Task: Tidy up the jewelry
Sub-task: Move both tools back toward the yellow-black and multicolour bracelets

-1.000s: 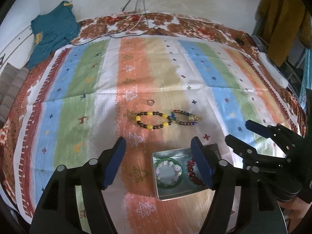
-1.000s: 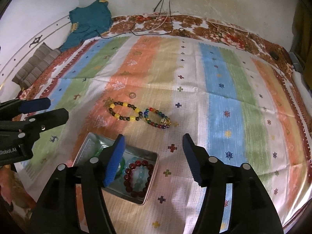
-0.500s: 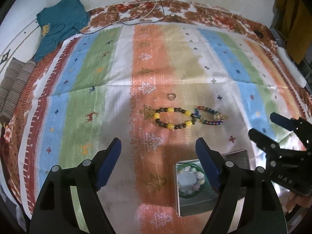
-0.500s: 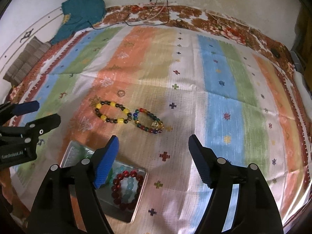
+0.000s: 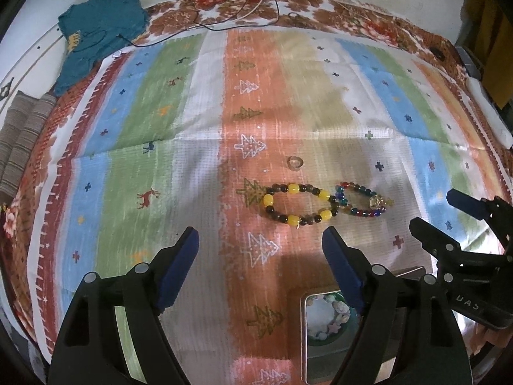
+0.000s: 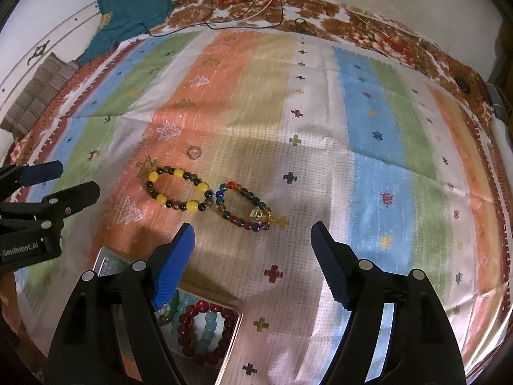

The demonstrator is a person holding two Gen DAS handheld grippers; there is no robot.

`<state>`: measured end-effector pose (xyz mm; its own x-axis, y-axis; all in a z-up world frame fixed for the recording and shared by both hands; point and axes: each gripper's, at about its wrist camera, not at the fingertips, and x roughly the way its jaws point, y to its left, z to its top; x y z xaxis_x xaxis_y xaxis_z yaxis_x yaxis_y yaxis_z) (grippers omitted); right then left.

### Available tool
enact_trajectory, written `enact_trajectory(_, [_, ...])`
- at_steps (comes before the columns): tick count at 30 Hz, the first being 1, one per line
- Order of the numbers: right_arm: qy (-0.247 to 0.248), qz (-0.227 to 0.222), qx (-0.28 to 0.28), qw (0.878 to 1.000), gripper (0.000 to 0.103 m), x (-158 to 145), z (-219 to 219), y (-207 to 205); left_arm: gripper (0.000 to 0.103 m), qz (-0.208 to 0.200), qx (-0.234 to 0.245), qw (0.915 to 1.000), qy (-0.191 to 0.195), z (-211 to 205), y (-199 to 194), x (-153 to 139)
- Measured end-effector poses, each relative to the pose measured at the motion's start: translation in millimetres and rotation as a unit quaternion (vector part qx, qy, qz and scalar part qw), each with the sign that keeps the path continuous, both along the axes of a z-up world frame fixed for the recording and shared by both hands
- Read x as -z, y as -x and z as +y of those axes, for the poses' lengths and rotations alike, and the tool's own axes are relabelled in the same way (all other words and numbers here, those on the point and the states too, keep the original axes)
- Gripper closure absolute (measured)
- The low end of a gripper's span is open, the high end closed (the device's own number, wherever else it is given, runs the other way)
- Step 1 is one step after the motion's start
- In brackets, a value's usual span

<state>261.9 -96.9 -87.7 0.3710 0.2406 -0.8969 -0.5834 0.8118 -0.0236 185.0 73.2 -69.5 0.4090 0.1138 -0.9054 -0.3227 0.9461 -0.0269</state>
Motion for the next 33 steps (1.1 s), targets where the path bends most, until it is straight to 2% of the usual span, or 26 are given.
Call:
enact_trajectory(17, [0.022,0.018,-0.004,1.0,0.028,22.7,15.0,-20.7,0.024,0.034,0.006,0.9994,-0.007,7.5,-22.7,24.0])
enact_trajectory(33, [0.041,0.044,0.007,0.998,0.028,54.0,24.9,-47.9,0.025,0.077,0.022,0.9968,-0.006,12.0,-47.1,60.0])
